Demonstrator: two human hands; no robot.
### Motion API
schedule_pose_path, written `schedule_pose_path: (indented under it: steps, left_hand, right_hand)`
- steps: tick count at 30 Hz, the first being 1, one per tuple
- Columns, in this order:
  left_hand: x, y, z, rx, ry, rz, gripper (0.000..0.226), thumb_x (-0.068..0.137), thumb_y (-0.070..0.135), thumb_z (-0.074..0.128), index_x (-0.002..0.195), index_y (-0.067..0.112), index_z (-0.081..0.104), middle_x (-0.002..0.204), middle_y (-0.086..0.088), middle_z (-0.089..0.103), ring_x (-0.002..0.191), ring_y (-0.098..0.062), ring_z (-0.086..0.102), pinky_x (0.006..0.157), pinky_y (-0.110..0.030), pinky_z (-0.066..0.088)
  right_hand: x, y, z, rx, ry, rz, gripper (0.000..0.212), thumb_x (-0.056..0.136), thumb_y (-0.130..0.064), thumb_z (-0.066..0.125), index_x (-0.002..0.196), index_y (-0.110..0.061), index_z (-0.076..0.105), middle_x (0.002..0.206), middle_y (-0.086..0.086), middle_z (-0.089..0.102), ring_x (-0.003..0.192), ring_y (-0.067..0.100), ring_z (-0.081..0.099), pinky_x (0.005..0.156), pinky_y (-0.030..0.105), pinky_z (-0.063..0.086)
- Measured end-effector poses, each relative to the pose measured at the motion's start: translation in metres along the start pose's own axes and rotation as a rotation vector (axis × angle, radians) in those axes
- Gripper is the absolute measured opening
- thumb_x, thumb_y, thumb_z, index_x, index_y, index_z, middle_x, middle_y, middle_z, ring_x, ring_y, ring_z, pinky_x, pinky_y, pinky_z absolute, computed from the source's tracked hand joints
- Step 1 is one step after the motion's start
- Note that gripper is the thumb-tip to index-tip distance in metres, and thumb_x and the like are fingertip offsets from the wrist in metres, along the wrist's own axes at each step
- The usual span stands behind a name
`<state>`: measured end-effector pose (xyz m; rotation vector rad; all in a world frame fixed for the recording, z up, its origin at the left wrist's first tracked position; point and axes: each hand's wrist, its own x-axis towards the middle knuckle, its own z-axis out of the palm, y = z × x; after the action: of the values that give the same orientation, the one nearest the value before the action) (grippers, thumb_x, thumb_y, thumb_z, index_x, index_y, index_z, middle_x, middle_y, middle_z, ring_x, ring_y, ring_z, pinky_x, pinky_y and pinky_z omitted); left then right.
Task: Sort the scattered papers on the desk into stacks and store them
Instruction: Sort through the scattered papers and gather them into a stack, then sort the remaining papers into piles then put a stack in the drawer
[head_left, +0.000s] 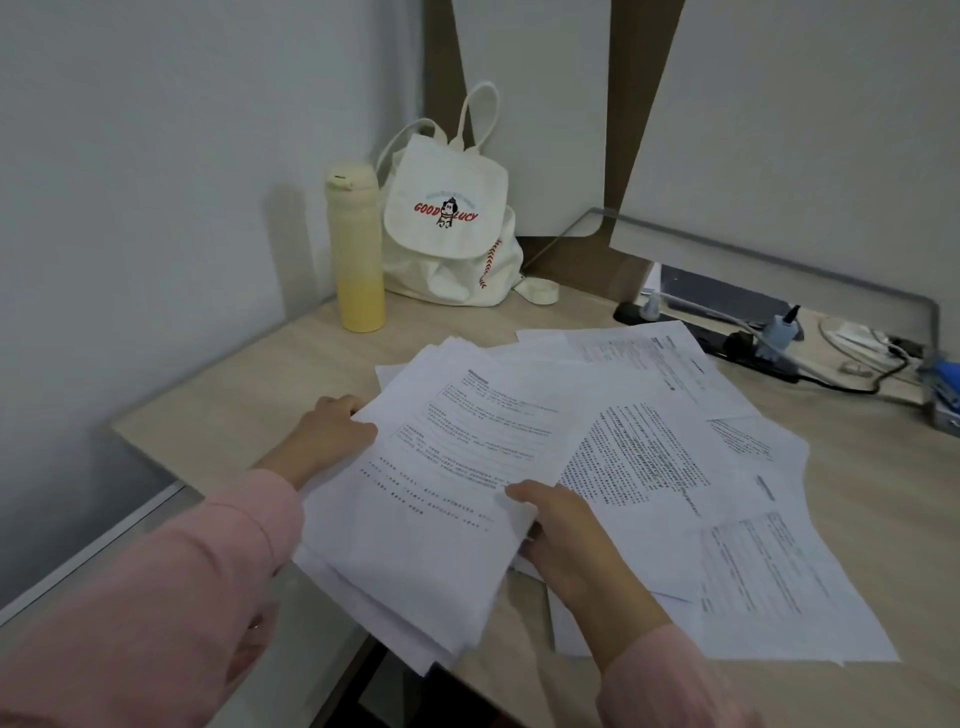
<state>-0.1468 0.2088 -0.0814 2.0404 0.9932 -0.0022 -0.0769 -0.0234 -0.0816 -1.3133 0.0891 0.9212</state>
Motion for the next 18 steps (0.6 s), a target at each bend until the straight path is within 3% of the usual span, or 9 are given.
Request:
schedule_pose_path:
  steps: [4,7,10,13,16,18]
  left_hand:
    - [-0.008,0.006,0.0,-0.036,-0.053,-0.043,0.018,0.077,0.025,0.056,0.092,0.015,0.054,0.09,-0.001,0.054,0.081,-0.019,0.053,0.063,-0.026,0.038]
    - [-0.017,0.008,-0.001,-0.078,-0.105,-0.073,0.019,0.081,0.025,0.06,0.086,0.007,0.06,0.072,-0.002,0.057,0.063,-0.016,0.053,0.054,-0.024,0.037]
    - [-0.031,0.009,0.001,-0.159,-0.131,-0.117,0.015,0.091,0.02,0.056,0.089,0.006,0.058,0.073,-0.001,0.058,0.061,-0.013,0.055,0.049,-0.024,0.039]
    - [-0.053,0.014,0.007,-0.352,-0.15,-0.074,0.016,0.091,0.022,0.057,0.084,0.008,0.059,0.069,-0.002,0.064,0.052,-0.011,0.06,0.041,-0.017,0.043]
    - [-0.068,0.028,0.015,-0.605,-0.236,0.031,0.02,0.088,0.026,0.06,0.102,0.011,0.063,0.08,0.004,0.077,0.069,-0.01,0.072,0.053,-0.019,0.053]
    - [-0.073,0.046,0.021,-0.744,-0.235,0.141,0.046,0.078,0.028,0.072,0.119,0.012,0.056,0.101,0.002,0.075,0.085,-0.01,0.072,0.06,-0.021,0.056]
  right_hand:
    - [0.013,0.009,0.002,0.084,0.154,-0.076,0.046,0.08,-0.003,0.061,0.123,-0.007,0.045,0.11,0.014,0.063,0.092,0.031,0.063,0.064,0.032,0.053]
    - [0.01,0.009,-0.002,0.064,0.081,-0.067,0.04,0.084,0.005,0.055,0.124,-0.001,0.05,0.115,0.018,0.063,0.087,0.028,0.063,0.062,0.033,0.056]
    - [0.004,0.006,-0.012,-0.006,-0.048,-0.047,0.044,0.084,0.01,0.053,0.126,-0.001,0.053,0.118,0.018,0.064,0.096,0.031,0.064,0.071,0.035,0.057]
    - [-0.008,-0.006,-0.029,-0.022,-0.069,-0.107,0.042,0.084,0.008,0.053,0.125,-0.003,0.054,0.119,0.018,0.064,0.104,0.034,0.063,0.08,0.04,0.056]
    - [-0.032,-0.03,-0.048,-0.091,-0.102,-0.243,0.038,0.085,0.005,0.053,0.122,-0.003,0.058,0.116,0.016,0.067,0.103,0.033,0.066,0.08,0.036,0.058]
    - [-0.055,-0.05,-0.062,-0.203,-0.125,-0.355,0.034,0.086,-0.001,0.056,0.118,-0.01,0.062,0.112,0.009,0.071,0.1,0.026,0.068,0.083,0.036,0.057]
